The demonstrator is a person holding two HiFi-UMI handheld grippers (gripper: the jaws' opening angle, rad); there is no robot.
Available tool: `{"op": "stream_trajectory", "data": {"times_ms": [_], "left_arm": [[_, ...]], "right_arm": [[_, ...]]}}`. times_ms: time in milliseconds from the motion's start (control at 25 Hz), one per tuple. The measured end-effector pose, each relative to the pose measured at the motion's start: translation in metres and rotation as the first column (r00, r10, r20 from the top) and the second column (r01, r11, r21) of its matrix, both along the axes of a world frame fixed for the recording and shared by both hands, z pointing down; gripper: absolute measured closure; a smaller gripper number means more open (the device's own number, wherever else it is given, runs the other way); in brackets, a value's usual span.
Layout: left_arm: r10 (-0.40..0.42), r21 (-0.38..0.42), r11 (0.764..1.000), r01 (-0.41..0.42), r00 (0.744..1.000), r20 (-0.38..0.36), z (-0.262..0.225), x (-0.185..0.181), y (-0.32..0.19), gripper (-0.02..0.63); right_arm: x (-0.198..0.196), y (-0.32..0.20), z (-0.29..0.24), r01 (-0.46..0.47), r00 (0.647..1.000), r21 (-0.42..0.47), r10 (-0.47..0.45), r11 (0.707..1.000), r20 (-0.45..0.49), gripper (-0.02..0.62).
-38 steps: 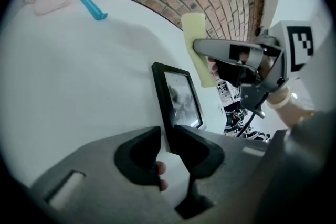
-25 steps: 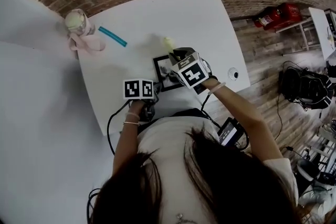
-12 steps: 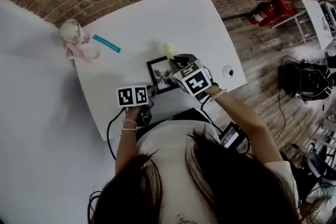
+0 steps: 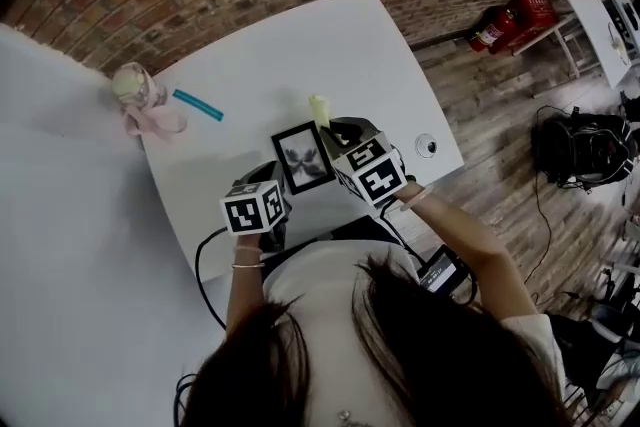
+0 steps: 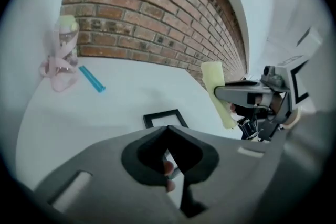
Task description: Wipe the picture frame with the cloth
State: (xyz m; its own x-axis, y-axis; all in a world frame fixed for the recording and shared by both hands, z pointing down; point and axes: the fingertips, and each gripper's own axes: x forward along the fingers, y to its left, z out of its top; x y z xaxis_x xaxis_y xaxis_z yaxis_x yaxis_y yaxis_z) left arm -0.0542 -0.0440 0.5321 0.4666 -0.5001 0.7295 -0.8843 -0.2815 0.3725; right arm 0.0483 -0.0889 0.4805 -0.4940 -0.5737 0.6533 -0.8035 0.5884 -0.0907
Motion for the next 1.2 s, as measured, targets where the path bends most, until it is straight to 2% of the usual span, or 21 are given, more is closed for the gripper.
{"op": "stream_trajectory", "data": {"times_ms": [120, 280, 480, 640, 760, 880, 1200], "left_arm": [[-0.018, 0.116, 0.993, 0.015, 0.999, 0.027, -0.025, 0.001, -0.011, 0.606], [-0.057, 0.269, 0.963, 0.037, 0.996, 0.067, -0.060, -0.001, -0.027, 0.606], [-0.103, 0.445, 0.895, 0.047, 0.989, 0.103, -0.111, -0.002, -0.041, 0.606], [-0.123, 0.552, 0.832, 0.051, 0.988, 0.095, -0.153, -0.002, -0.050, 0.606], [-0.138, 0.615, 0.786, 0.065, 0.988, 0.072, -0.181, -0.003, -0.052, 0.606], [-0.141, 0.658, 0.750, 0.066, 0.988, 0.062, -0.202, -0.003, -0.051, 0.606], [-0.149, 0.728, 0.683, 0.067, 0.988, 0.048, -0.239, -0.007, -0.049, 0.606]], "right_arm": [[0.000, 0.000, -0.019, -0.010, 0.999, 0.054, 0.008, 0.999, 0.036, 0.554], [-0.002, -0.003, -0.045, -0.019, 0.997, 0.130, 0.008, 0.991, 0.082, 0.554], [-0.003, -0.006, -0.075, -0.035, 0.992, 0.212, 0.008, 0.977, 0.129, 0.555], [-0.006, -0.008, -0.096, -0.043, 0.988, 0.263, 0.002, 0.964, 0.154, 0.555], [-0.009, -0.007, -0.111, -0.045, 0.984, 0.293, -0.007, 0.955, 0.175, 0.555], [-0.011, -0.004, -0.128, -0.050, 0.979, 0.321, -0.017, 0.946, 0.202, 0.555], [-0.010, -0.005, -0.165, -0.092, 0.969, 0.395, -0.010, 0.914, 0.248, 0.555]]}}
